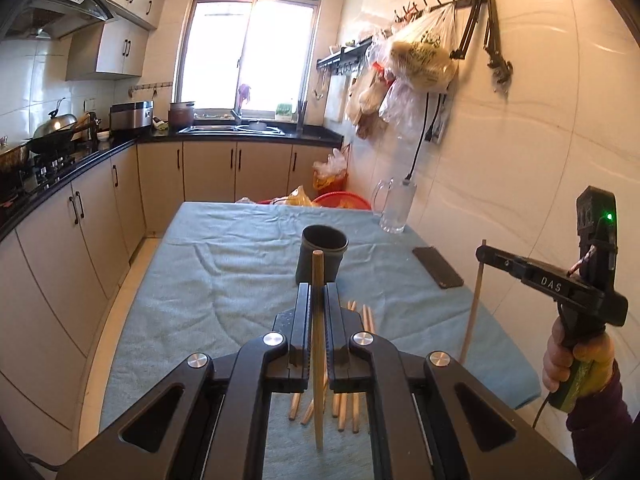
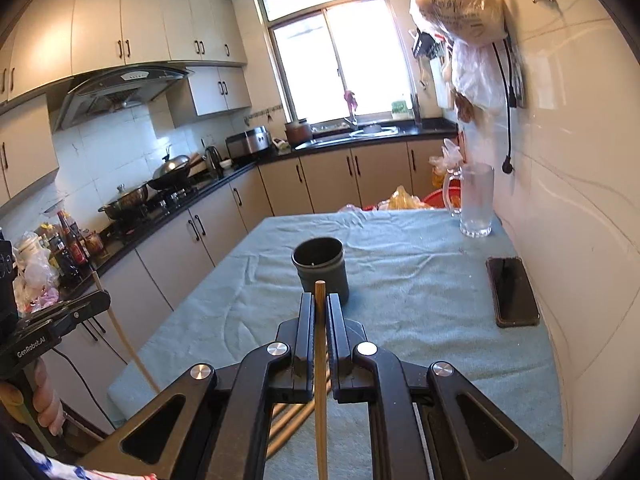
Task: Organize utensils
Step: 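Carry both held chopsticks upright over the black holder and lower them in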
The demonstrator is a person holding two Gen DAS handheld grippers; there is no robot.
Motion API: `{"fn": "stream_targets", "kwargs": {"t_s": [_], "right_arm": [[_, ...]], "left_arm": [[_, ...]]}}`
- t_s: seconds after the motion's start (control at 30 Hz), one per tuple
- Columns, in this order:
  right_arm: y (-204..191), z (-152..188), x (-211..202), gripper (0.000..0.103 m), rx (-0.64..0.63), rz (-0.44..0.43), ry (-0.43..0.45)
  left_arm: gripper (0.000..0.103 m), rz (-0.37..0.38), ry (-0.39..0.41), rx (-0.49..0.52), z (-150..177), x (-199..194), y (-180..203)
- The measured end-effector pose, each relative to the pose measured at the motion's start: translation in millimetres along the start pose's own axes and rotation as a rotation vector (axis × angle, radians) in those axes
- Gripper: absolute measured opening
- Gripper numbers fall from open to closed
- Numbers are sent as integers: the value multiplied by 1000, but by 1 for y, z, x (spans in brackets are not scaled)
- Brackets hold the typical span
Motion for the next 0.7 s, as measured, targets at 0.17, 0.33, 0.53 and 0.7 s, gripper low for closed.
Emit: {"fn": "stream_targets", "kwargs": {"t_s": [0.17, 0.33, 0.53, 0.7], "right_arm": [[-7, -5, -3, 6, -26, 2, 21], [-9, -19, -1, 6, -39, 9, 52], [-10, -53, 11, 6, -54, 17, 82], [-10, -95, 21, 6, -58, 19, 129]], "left_arm": [[5, 9, 18, -10, -4, -1, 1], [5, 6, 35, -18, -18, 6, 0], [5, 4, 44, -30, -60, 28, -4], [5, -12, 52, -42, -105, 59, -4]]}}
Point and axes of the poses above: each gripper's, at about its wrist camera, not at the fingertips, and x roughly the way its jaws point, y to its right, z to its underside, the point moved 2 cm from there along x, roughly the way its jaws point, and after that the axes turned 8 degrees about -z, right-handed, at the moved point
